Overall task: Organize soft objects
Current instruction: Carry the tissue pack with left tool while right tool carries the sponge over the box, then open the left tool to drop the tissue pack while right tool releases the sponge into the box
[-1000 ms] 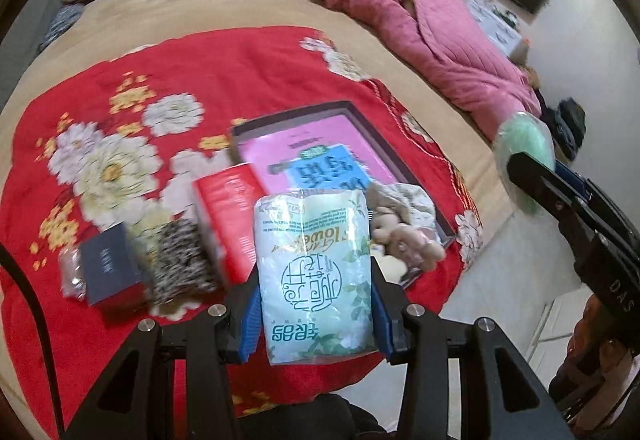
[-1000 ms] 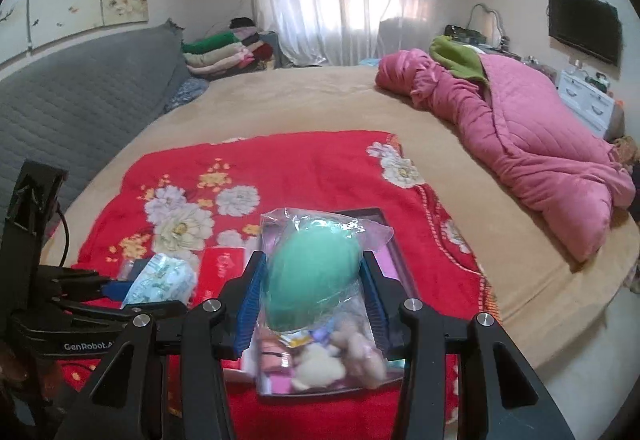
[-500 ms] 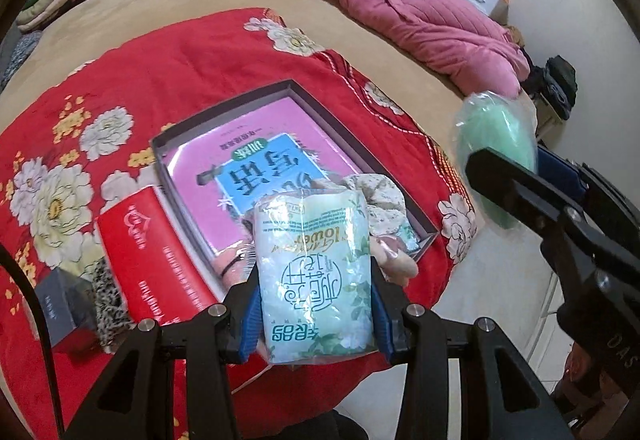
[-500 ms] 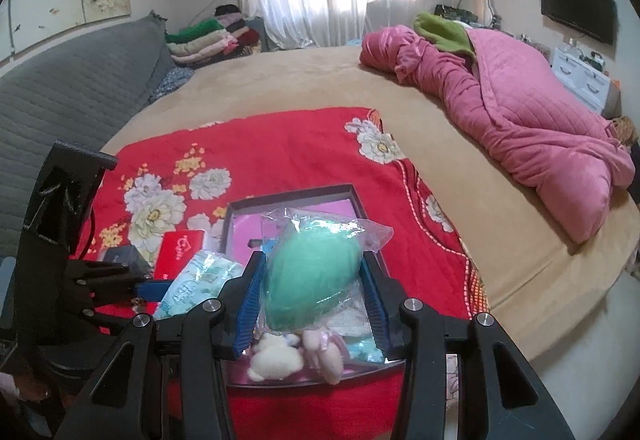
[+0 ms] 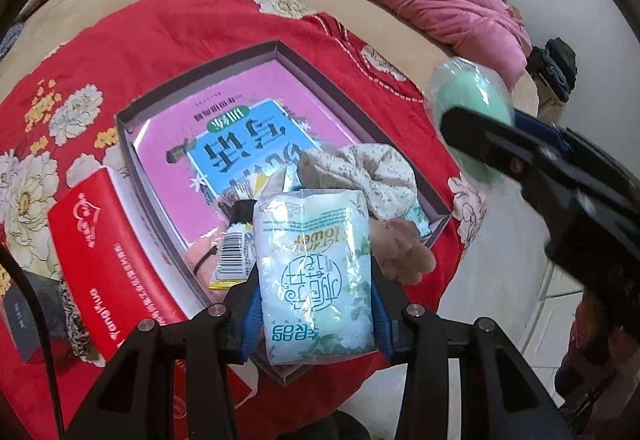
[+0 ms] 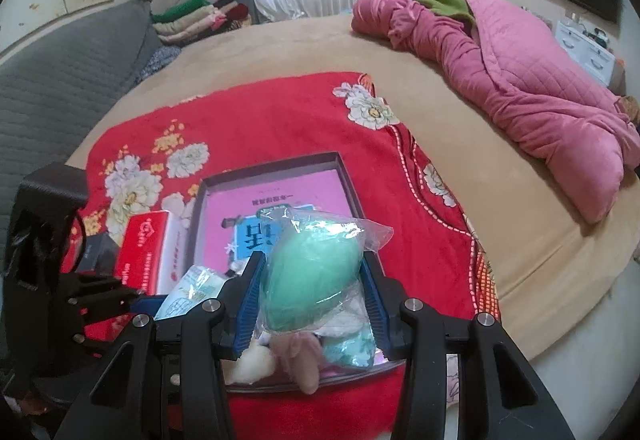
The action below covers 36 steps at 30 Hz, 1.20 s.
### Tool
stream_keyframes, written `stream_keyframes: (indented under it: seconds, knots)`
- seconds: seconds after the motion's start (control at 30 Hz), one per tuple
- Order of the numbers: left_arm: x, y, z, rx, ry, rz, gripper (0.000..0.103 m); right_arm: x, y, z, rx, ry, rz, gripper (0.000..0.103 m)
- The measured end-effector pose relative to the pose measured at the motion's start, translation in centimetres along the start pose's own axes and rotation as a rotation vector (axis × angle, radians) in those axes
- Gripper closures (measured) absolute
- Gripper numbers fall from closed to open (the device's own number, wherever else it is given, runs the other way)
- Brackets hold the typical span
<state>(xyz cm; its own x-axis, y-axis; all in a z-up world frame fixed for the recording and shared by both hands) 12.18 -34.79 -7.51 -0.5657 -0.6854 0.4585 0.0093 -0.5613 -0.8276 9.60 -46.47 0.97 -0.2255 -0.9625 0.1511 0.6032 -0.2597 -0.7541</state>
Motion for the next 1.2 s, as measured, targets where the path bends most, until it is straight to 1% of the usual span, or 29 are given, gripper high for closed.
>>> stream_keyframes:
  seconds: [0.17,0.3,0.47,0.6,0.77,0.83,0.97,1.03,1.1,1.2]
  knots:
    - [-0.4,1.4,-0.4,-0.034,-0.012,-0.015,0.057,0.5,2.1,0.3,-0.039,0.014,-0.034,0.055]
    - [-0.8,2.3,-0.6,-0.057,-0.023,-0.024,0.057,-0.1,4.0,0.5,-0.079,-0.004,-0.029,0.055]
    - [-1.5,2.6,-0.8,-0.063,-0.037,-0.024,0.057,-0.9,6.6,0.0,-0.139,-0.025,-0.019,0.055]
    - [-2.1,2.8,-1.0,-0.067,-0.053,-0.022,0.057,-1.3,8.1,-0.2,-0.174,-0.003,0.014,0.055]
    - [-2.2,2.8,-0.9,-0.066,-0.051,-0.022,0.056,-1.9,9.8,-1.3,-0.225,-0.024,0.010,0.053]
    - [-2.3,2.8,-0.8,-0.065,-0.051,-0.019,0.056,-1.9,10.2,-1.8,-0.232,-0.030,0.001,0.052]
    - [-2.2,2.9,-0.8,-0.066,-0.052,-0.016,0.056,-1.6,10.1,-2.1,-0.232,-0.004,0.017,0.051]
    - [-2.1,2.9,-0.8,-0.065,-0.053,-0.016,0.056,-1.5,9.9,-2.0,-0.225,0.002,0.027,0.046]
    - [-2.1,2.9,-0.8,-0.071,-0.054,-0.019,0.056,-1.7,9.6,-1.8,-0.221,-0.003,0.034,0.044]
    - [-2.1,3.0,-0.8,-0.074,-0.050,-0.015,0.056,-1.9,9.4,-1.8,-0.216,-0.022,0.021,0.044]
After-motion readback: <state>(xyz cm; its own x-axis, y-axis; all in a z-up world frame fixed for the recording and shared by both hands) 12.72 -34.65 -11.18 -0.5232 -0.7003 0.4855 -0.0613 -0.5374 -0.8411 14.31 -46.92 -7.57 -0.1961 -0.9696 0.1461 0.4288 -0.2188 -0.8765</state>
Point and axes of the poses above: each gripper's, at about its wrist camera, not at the fingertips, and y roughly the way its jaws point, x to its right, z to its top, the point moved 4 cm from there along y, roughly the way its jaws point, and after that the axes turned 15 degrees about -z, right-handed, at the moved point
